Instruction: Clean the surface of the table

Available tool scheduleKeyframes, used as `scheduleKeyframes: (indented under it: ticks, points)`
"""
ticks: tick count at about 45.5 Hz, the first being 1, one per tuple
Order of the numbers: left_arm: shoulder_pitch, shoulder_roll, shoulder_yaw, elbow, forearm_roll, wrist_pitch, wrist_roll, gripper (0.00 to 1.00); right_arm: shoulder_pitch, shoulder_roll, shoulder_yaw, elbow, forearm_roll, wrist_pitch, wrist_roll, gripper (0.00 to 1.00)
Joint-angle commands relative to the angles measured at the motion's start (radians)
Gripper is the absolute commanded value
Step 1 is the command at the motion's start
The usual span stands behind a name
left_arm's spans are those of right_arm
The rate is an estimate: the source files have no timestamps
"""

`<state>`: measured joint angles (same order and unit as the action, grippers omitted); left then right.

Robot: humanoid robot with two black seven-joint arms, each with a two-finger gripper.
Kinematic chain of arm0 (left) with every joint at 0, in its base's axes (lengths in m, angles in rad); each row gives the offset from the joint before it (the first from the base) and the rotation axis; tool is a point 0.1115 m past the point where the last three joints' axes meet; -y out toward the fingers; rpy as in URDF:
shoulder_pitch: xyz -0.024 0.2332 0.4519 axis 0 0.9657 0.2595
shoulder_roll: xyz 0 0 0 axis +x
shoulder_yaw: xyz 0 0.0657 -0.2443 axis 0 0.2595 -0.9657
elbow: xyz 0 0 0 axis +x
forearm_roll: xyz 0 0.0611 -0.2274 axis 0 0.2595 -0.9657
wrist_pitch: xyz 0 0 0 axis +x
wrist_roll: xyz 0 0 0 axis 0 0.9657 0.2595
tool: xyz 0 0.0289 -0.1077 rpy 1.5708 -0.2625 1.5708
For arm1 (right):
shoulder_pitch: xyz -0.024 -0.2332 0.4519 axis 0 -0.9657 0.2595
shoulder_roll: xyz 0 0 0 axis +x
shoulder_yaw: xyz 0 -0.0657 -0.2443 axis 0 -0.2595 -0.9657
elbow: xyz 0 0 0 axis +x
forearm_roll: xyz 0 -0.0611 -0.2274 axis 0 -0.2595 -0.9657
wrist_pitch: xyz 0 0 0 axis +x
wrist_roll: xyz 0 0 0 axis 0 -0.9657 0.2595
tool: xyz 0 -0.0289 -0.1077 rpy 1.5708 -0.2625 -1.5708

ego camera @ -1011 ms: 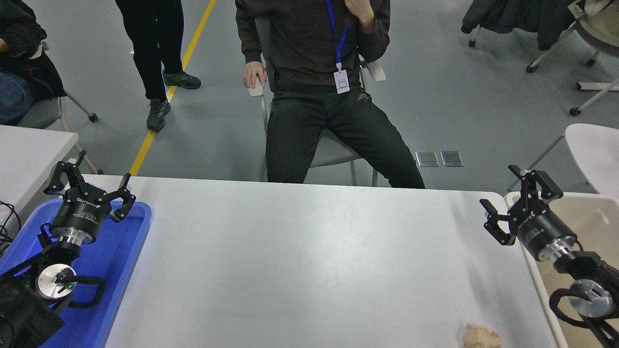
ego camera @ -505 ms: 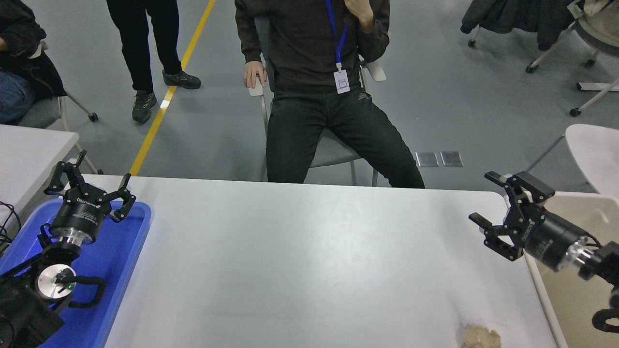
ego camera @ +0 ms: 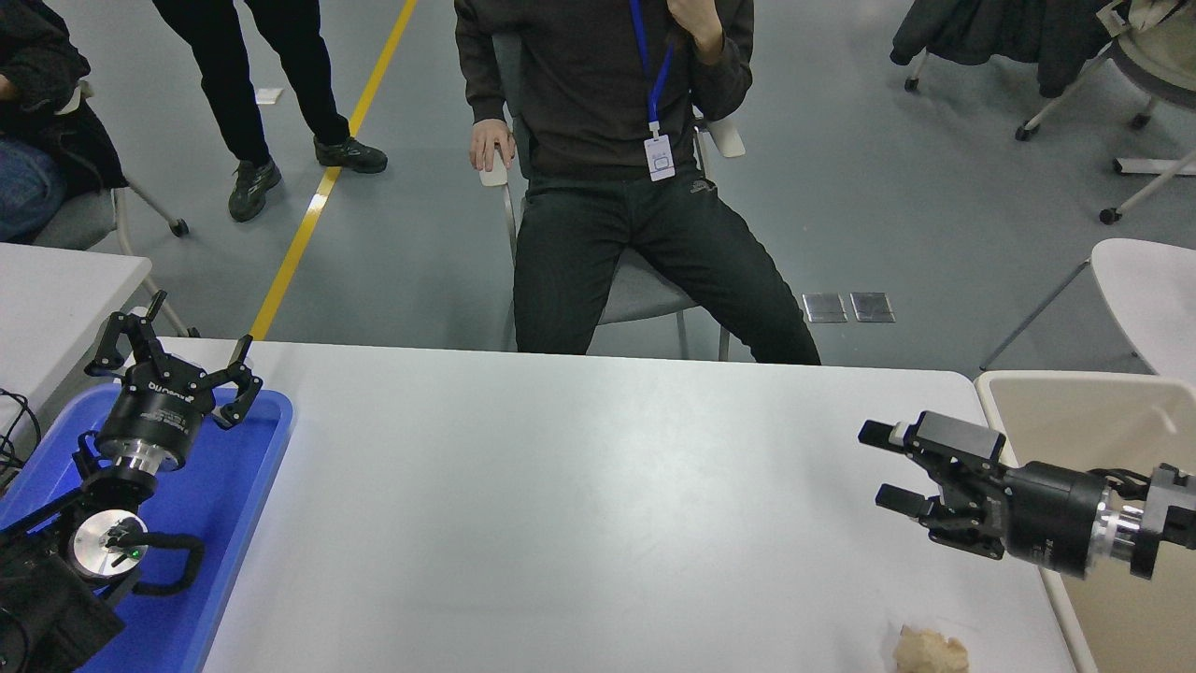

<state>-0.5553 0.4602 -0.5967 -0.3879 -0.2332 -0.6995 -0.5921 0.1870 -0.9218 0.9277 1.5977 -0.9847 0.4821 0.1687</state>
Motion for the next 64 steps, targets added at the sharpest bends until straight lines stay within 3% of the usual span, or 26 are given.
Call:
scheduleKeyframes:
  ticks: [1,19,31,64]
  points:
    - [0.000,0.000,0.000,0.001,0.000,0.000,0.000,1.00,0.014,-0.012,-0.001,0.059,-0.183,0.093,0.002,1.00]
    - [0.000,0.000,0.000,0.000,0.000,0.000,0.000,1.00,0.095,-0.012,-0.036,0.103,-0.374,0.125,0.003,1.00]
    - [0.000,0.000,0.000,0.000,0.000,0.000,-0.002,1.00,0.097,-0.008,-0.038,0.111,-0.614,0.121,0.011,1.00]
    - [0.000,0.000,0.000,0.000,0.000,0.000,-0.002,1.00,0.039,-0.094,-0.165,0.102,-0.802,0.076,0.011,1.00]
